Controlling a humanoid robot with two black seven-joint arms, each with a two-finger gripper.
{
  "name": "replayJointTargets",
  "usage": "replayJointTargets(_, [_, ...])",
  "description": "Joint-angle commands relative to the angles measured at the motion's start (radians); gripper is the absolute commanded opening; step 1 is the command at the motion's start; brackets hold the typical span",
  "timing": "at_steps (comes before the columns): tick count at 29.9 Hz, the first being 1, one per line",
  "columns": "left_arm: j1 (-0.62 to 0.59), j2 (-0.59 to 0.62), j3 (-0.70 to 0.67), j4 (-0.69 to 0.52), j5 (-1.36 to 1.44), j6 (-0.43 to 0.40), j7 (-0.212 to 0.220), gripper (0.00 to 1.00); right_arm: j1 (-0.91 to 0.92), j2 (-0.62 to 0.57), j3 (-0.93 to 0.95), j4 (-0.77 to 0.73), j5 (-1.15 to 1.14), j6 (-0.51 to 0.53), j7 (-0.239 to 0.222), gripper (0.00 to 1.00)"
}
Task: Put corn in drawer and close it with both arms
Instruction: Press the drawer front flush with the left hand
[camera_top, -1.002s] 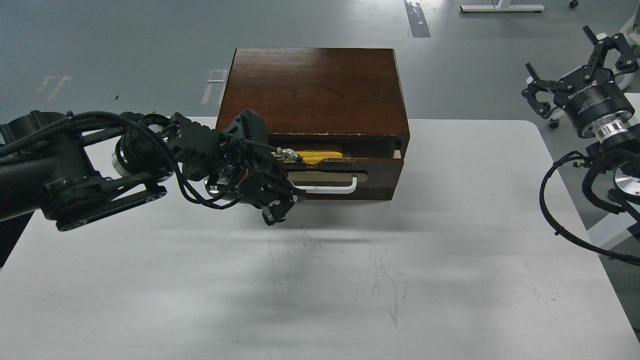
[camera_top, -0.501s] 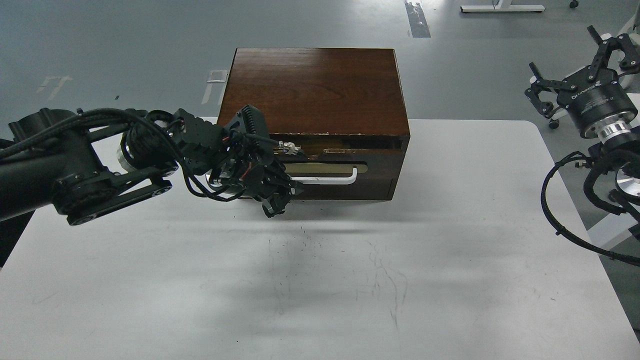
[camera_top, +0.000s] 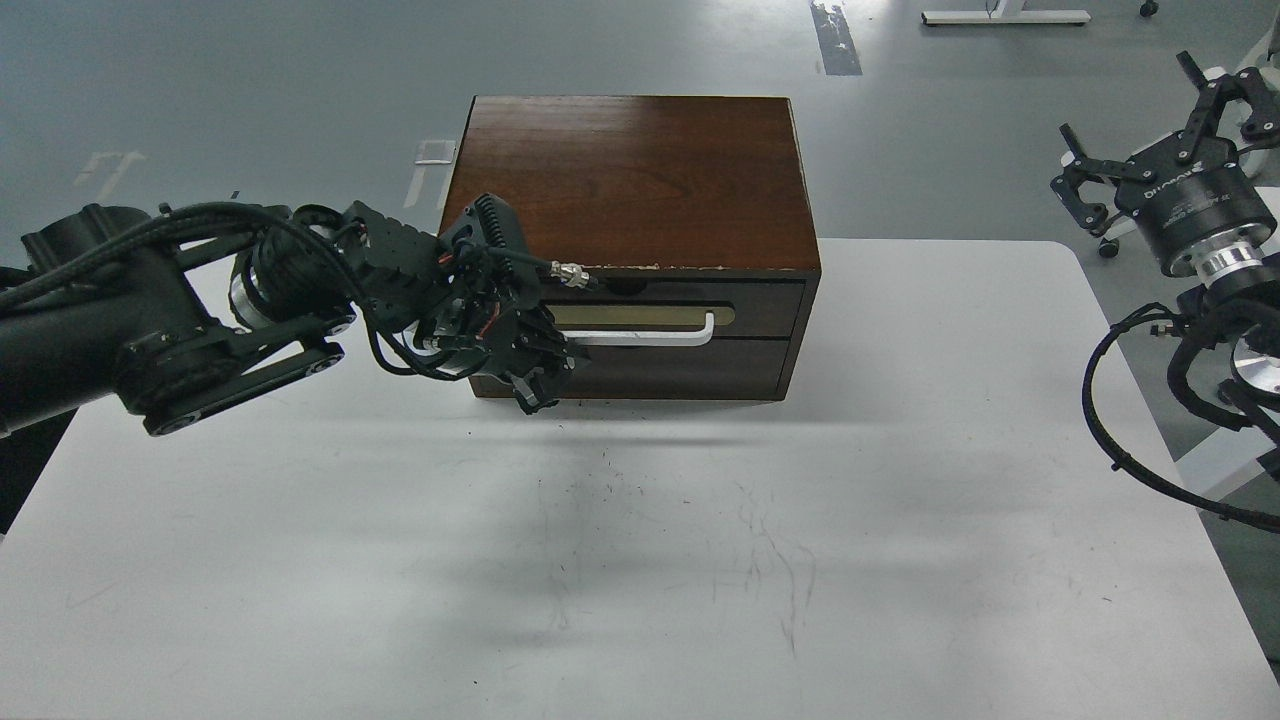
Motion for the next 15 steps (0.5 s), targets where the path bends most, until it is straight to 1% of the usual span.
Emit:
replayJointTargets(1, [-0.008,0.0,-0.002,-0.014,0.0,0.001,-0.001,0.0,0.0,-0.001,0.0,0.0,0.0,0.0,0.0,1.0])
replayJointTargets(5, [-0.014,-0.005,-0.003,-0.057,0.0,0.001,-0.003,0.0,0.0,-0.008,-0.002,0.0,0.0,0.0,-0.002,1.0])
replayJointTargets(9, [-0.014,-0.005,-0.003,-0.129,-0.005,0.001,-0.004,0.0,0.0,-0.011,-0.008,0.0,-0.002,0.0,-0.002,1.0])
replayJointTargets(11, [-0.014,-0.005,-0.003,-0.14,-0.007,0.001,-0.007,0.0,0.0,-0.011,-0.009,0.0,-0.002,0.0,-0.002,1.0])
replayJointTargets(13, [-0.014,-0.003,-0.005,-0.157,-0.008,0.001,-0.024,0.0,0.0,-0.012,-0.009,0.0,-0.002,0.0,-0.002,1.0])
replayJointTargets(15, [-0.017,0.009,-0.017,-0.188,-0.025,0.001,-0.067,0.0,0.0,-0.012,-0.008,0.001,-0.002,0.0,-0.002,1.0])
